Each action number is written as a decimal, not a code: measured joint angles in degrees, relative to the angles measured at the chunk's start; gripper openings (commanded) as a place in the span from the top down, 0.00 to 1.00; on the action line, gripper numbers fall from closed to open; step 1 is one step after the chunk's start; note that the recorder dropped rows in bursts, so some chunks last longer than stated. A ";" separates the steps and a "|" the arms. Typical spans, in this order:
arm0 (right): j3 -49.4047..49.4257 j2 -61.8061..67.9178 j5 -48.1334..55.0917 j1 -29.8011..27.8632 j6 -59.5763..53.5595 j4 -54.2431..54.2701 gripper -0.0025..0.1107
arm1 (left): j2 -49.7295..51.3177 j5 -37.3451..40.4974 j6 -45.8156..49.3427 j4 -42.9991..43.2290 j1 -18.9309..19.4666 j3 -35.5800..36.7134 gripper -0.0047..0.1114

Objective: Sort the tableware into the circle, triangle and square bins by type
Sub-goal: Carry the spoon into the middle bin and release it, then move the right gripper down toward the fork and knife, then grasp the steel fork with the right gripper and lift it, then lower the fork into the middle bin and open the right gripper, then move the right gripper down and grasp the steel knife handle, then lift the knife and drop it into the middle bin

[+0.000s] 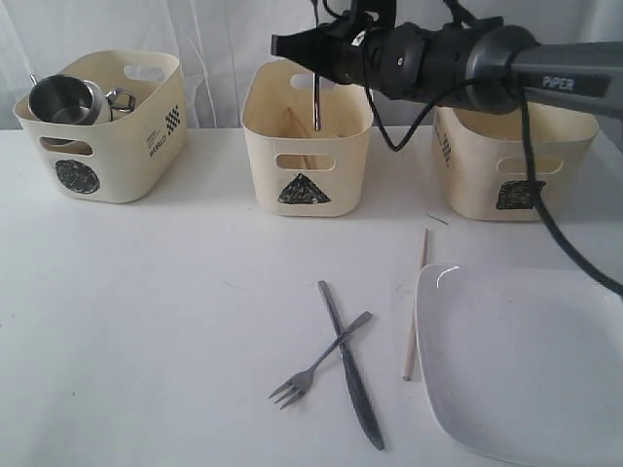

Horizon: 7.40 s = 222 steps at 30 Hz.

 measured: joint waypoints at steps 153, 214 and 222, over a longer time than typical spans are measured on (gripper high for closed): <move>34.32 -19.94 39.74 8.64 9.86 -7.96 0.50 | 0.00 0.09 0.00 0.00 0.00 0.00 0.96; 38.58 -29.27 -5.75 3.72 14.68 -6.02 0.98 | 0.00 0.09 0.00 0.00 0.00 0.00 0.96; 24.02 -22.34 -6.86 -2.58 15.75 -6.02 0.98 | 0.00 0.20 0.00 0.00 0.00 0.00 0.96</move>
